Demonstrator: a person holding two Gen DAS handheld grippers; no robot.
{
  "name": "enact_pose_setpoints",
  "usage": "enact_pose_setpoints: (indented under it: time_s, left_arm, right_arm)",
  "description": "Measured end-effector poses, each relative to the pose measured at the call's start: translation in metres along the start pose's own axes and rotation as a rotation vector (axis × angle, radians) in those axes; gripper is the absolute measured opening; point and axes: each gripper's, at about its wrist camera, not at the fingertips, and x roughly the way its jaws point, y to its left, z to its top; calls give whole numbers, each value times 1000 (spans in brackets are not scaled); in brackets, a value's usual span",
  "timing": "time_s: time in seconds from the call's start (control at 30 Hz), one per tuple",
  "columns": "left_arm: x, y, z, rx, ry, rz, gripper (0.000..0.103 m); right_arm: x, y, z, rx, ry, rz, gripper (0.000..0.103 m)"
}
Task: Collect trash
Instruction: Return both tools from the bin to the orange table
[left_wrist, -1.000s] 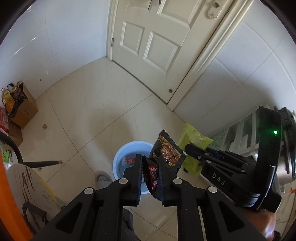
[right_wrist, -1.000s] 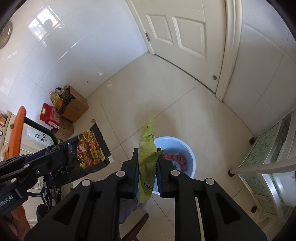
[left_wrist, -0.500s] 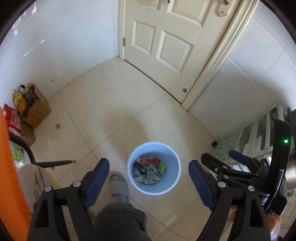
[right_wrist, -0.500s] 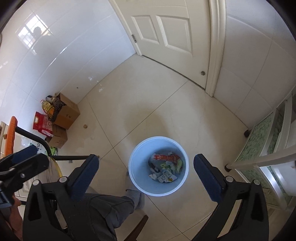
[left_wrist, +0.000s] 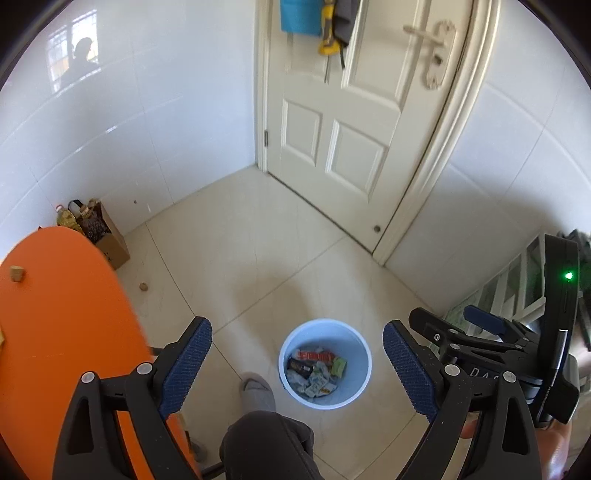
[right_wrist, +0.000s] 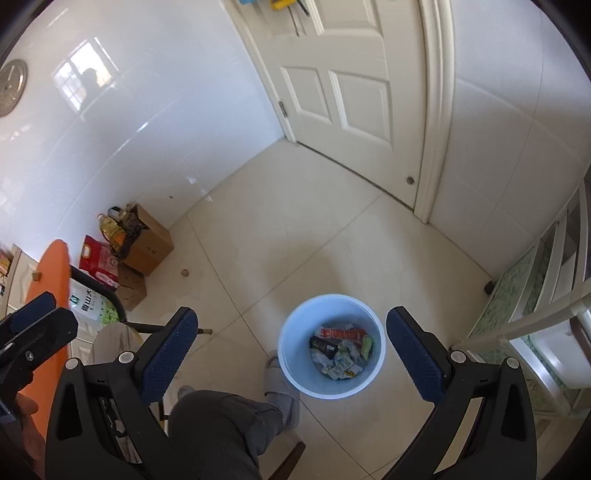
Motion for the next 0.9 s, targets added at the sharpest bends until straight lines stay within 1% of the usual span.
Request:
enact_pose_setpoints:
  time_s: [0.23,0.43,0.6,0.77,0.9]
  left_arm:
    - [-88,34,-42,-43,-120,7,93]
    - [-169,70,-90,-90,-215,44,94]
    - [-236,91,-131,-120,-284,102,95]
    - [-304,113,-181,-158,-364,177,95]
    - [-356,130,-225,-206,-416,234,99]
  right_arm:
    - [-54,50,5,-70,-102,40,103]
    - [-89,98,2,-139,-164,79,103]
    - [-110,132,-4,-188,-203,110,103]
    - [-135,175,-12,-252,-251,155,103]
    - [-151,213,-21,-316,-281,194,103]
